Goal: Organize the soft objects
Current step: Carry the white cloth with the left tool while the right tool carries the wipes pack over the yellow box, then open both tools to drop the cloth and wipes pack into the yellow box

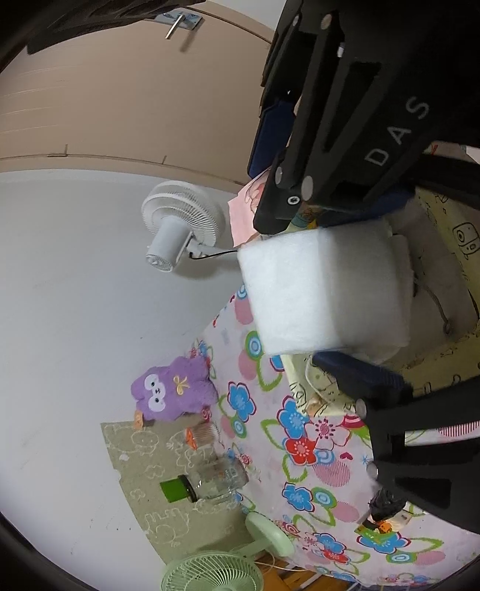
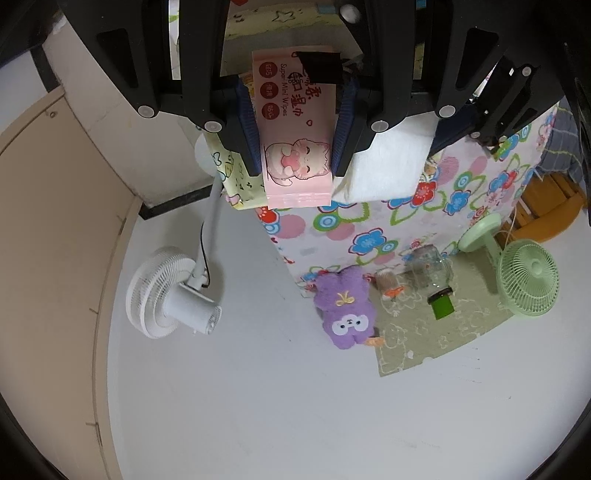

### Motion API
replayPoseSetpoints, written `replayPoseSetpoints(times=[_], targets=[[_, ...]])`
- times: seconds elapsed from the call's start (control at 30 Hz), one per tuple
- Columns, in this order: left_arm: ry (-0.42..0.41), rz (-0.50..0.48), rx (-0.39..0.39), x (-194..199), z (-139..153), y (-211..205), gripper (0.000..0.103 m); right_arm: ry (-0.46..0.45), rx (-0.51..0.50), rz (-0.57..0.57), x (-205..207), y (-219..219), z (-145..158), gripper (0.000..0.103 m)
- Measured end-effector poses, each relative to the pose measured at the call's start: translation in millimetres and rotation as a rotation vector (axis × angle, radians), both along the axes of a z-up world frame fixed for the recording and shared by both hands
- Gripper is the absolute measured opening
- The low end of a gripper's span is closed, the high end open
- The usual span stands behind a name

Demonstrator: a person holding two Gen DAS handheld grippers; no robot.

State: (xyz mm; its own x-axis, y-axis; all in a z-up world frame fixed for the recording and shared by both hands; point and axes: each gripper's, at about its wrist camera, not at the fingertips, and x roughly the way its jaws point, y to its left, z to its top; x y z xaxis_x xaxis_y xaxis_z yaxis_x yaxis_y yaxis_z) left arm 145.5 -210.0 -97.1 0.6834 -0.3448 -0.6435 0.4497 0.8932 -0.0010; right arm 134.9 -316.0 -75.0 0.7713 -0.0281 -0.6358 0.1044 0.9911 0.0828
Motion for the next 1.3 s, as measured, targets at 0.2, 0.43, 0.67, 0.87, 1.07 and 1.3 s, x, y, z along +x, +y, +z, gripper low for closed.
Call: replayPoseSetpoints(times=[0.2, 0.43, 0.67, 0.87, 1.07, 1.3], targets=[[0.034, -0.003, 0.031, 4, -5, -4, 0.077, 0.021, 0.033, 0.008, 5, -6, -8, 0.042], [0.028, -0.003, 0.04, 2, -2, -1, 0.09, 0.021, 0.04, 0.011, 9, -3, -9, 0.044], [0.01, 0.023, 0.034, -1, 6, 10, 0.092, -0.003, 0.023, 0.032, 2, 9, 0, 0.073], [-0.012, 0.041, 0.026, -12, 17, 25, 0.092, -0.017, -0.014, 0.021, -7, 22, 7, 0.077], [-0.041, 0.063, 0.014, -25, 28, 42, 0.092, -0.028, -0.03, 0.038, -20, 41, 14, 0.079], [-0.065, 0.078, 0.006, -39, 35, 61, 0.094, -0.052, -0.052, 0.066, -35, 63, 22, 0.084]])
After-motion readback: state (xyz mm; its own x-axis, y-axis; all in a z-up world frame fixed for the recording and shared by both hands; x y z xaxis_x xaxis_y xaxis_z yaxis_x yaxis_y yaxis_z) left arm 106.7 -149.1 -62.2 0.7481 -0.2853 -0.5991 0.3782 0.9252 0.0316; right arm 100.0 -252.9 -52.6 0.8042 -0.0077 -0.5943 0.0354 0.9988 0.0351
